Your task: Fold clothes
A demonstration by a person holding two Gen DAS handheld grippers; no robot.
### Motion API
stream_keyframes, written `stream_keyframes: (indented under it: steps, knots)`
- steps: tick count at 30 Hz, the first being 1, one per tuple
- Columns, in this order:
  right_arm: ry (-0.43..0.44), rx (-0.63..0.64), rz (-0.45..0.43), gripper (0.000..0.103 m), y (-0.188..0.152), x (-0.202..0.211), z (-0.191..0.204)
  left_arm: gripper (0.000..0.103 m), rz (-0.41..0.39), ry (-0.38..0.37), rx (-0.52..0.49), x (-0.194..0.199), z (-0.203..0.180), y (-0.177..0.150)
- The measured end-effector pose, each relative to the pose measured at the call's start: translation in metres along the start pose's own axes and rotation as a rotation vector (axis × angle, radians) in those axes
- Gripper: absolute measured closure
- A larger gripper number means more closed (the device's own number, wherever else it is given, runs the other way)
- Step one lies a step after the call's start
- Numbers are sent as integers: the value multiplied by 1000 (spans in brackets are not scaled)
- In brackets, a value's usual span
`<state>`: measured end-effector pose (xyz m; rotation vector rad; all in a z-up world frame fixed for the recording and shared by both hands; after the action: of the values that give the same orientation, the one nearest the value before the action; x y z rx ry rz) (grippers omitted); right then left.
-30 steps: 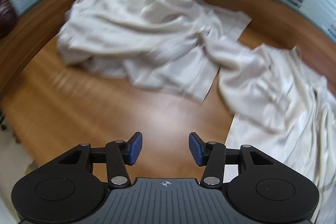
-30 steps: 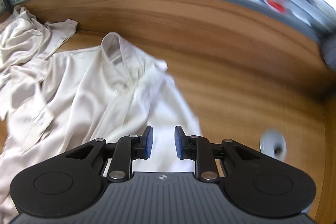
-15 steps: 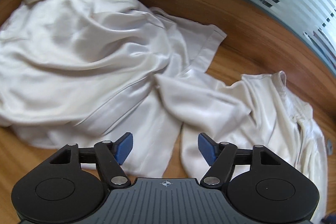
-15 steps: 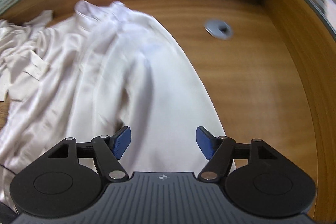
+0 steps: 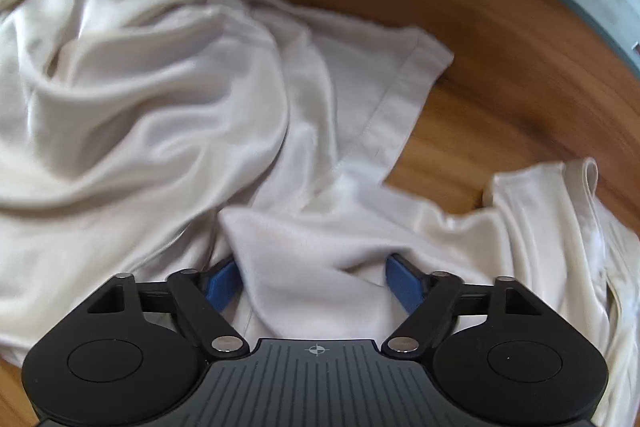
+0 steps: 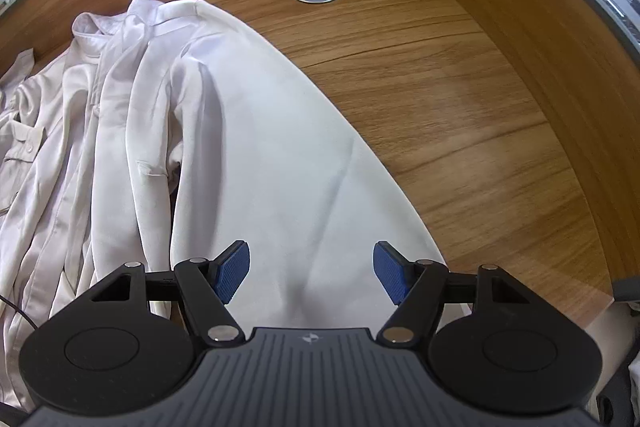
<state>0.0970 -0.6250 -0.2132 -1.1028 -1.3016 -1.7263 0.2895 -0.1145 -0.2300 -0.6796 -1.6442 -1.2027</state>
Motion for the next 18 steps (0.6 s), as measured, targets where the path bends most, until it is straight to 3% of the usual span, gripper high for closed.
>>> stream_keyframes:
  steps: [2, 3, 5, 6, 7, 11, 18]
  knots:
    - [-10, -10, -8, 29, 2, 2, 0, 28, -12, 49, -38, -2, -5, 3]
    - [-13, -17, -12, 29, 2, 3, -1, 36, -29, 69, -65, -1, -9, 4]
    - [-20, -22, -17, 29, 4, 4, -1, 62, -64, 63, -111, 2, -18, 6]
    - [-23, -22, -18, 29, 4, 4, 0, 84, -77, 67, -132, 5, -22, 6]
    - [-26, -19, -17, 29, 5, 4, 0, 92, -89, 82, -155, 7, -24, 7]
    - [-35, 5, -13, 29, 8, 1, 4, 95, -162, 127, -166, 26, -17, 14]
    - [-25, 24, -24, 29, 19, -6, 7, 96, -249, 220, -44, 67, 45, 37]
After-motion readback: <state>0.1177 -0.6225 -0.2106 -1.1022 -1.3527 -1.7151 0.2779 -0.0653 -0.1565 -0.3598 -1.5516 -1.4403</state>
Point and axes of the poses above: each gripper's, at about its wrist camera, not at the fingertips, and x roughly against the way its jaws point, z to its left, y to its top, the point moved 8 cm from there along -x, roughly the way its jaws point, and after that the axes turned 7 degrees about -x, right-handed, at the moved point
